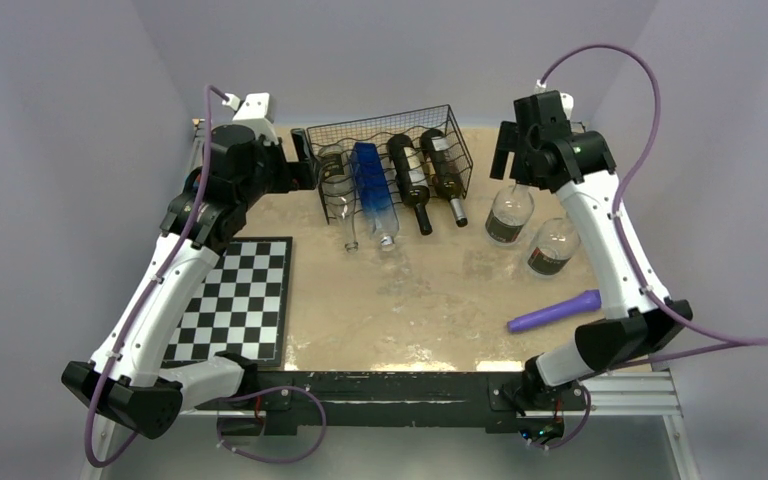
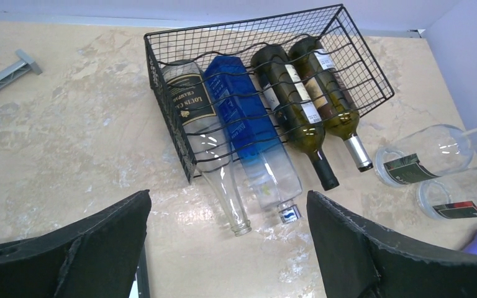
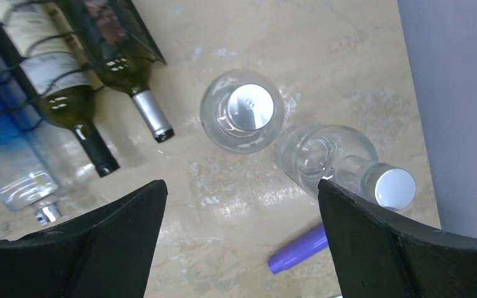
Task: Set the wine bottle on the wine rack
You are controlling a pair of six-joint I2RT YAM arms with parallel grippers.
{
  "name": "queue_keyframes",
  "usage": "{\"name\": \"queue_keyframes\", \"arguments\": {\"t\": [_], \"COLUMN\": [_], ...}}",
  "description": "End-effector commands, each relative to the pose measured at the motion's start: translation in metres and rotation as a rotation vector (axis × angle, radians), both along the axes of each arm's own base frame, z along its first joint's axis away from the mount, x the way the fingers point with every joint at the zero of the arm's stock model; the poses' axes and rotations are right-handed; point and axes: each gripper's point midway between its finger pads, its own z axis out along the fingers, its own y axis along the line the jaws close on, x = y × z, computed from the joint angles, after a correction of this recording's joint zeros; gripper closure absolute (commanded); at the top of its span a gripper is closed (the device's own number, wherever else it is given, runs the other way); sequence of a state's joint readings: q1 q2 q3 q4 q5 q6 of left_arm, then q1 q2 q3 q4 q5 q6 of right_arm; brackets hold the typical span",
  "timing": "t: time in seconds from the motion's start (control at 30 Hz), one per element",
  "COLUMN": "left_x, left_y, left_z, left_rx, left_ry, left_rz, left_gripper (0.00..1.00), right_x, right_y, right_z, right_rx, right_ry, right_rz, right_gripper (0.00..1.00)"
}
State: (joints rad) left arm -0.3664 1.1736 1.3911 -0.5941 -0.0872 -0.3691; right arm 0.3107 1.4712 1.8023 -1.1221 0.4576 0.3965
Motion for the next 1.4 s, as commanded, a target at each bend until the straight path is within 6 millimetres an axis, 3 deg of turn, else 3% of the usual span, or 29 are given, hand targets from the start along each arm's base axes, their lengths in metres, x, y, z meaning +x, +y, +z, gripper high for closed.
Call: {"name": "queue_keyframes", "arguments": {"t": [0.0, 0.1, 0.4, 0.67, 0.8, 0.93, 1.07, 1.23, 1.37], "left_x": [0.005, 0.006, 0.009, 0.010, 0.010, 0.010, 0.009, 0.007, 0.003], "left_y": [-0.007, -0.009, -0.006, 0.001, 0.003, 0.002, -0.003, -0.007, -0.024], "left_z": [0.011, 0.008, 0.005, -0.007, -0.009, -0.012, -0.015, -0.020, -0.027], "left_rx": [-0.022, -0.025, -0.017, 0.004, 0.010, 0.010, 0.008, 0.005, -0.017], "left_ry": [-0.046, -0.036, -0.029, 0.015, 0.019, 0.027, 0.036, 0.049, 0.051], "left_rz": [-0.037, -0.043, -0.021, 0.022, 0.027, 0.023, -0.003, -0.033, -0.131], "left_gripper": [0.01, 0.02, 0.02, 0.02, 0.02, 0.02, 0.02, 0.02, 0.03], "right_x": [-0.004, 0.012, 0.044, 0.050, 0.048, 0.046, 0.043, 0.032, 0.011], "right_y": [-0.013, -0.015, -0.028, -0.024, -0.026, -0.024, -0.025, -0.018, -0.003], "right_z": [-0.035, -0.055, -0.088, -0.100, -0.098, -0.092, -0.088, -0.075, -0.059], "right_rx": [0.041, 0.085, 0.134, 0.153, 0.143, 0.155, 0.150, 0.166, 0.183], "right_ry": [0.147, 0.182, 0.275, 0.309, 0.308, 0.289, 0.286, 0.270, 0.238], "right_rz": [-0.079, -0.084, -0.106, -0.070, -0.072, -0.054, -0.054, -0.023, 0.035], "right_gripper": [0.06, 0.09, 0.20, 0.44, 0.51, 0.81, 1.00, 1.00, 1.00]}}
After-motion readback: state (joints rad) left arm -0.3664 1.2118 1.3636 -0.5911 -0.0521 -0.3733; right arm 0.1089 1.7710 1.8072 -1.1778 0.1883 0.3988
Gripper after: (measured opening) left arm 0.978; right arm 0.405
